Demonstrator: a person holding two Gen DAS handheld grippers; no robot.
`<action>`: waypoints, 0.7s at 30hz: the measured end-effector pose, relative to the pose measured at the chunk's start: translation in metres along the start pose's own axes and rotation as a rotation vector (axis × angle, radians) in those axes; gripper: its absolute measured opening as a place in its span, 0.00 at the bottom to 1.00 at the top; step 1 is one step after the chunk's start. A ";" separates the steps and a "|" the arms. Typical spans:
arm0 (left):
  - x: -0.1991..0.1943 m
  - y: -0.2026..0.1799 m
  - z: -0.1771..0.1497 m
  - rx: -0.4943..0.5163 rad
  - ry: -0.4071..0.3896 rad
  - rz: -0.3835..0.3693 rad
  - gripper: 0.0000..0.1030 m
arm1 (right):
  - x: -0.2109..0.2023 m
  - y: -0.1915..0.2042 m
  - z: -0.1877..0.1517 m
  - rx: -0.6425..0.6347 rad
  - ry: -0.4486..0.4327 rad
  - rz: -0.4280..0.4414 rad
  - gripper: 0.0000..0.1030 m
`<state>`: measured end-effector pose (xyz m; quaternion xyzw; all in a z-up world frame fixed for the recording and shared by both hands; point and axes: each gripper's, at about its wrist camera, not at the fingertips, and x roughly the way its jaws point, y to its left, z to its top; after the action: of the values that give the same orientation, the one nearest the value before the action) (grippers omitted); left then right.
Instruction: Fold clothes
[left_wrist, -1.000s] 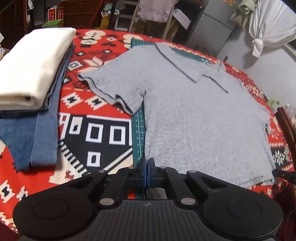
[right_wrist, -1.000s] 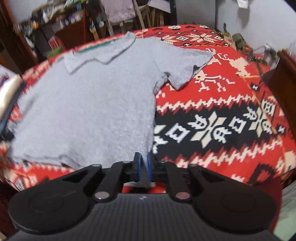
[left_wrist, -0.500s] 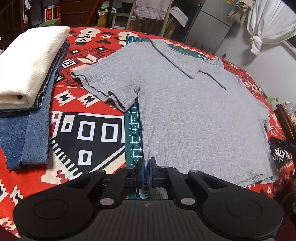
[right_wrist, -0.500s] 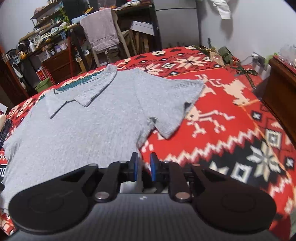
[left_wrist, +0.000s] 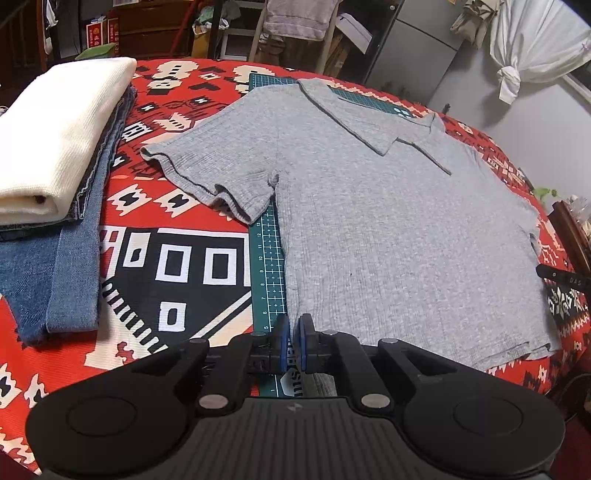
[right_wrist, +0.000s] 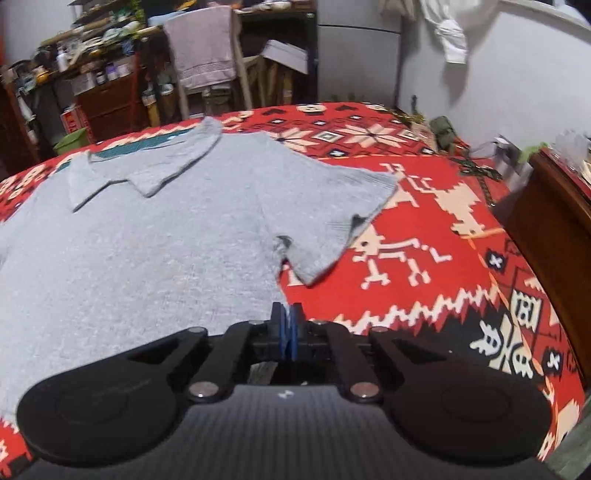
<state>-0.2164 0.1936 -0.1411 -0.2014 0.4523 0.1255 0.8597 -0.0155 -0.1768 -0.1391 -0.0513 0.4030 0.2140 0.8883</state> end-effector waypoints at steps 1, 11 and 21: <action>0.000 0.000 0.000 0.000 0.001 0.000 0.06 | -0.002 -0.002 0.001 0.025 -0.012 0.019 0.09; 0.001 0.000 0.001 0.004 0.003 -0.002 0.06 | 0.018 -0.013 0.017 0.111 0.001 0.048 0.11; 0.001 -0.001 0.001 0.007 0.002 0.000 0.06 | 0.024 0.010 0.023 -0.052 0.008 -0.075 0.00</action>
<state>-0.2153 0.1933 -0.1411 -0.1986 0.4537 0.1238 0.8599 0.0103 -0.1536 -0.1405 -0.0904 0.3988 0.1906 0.8924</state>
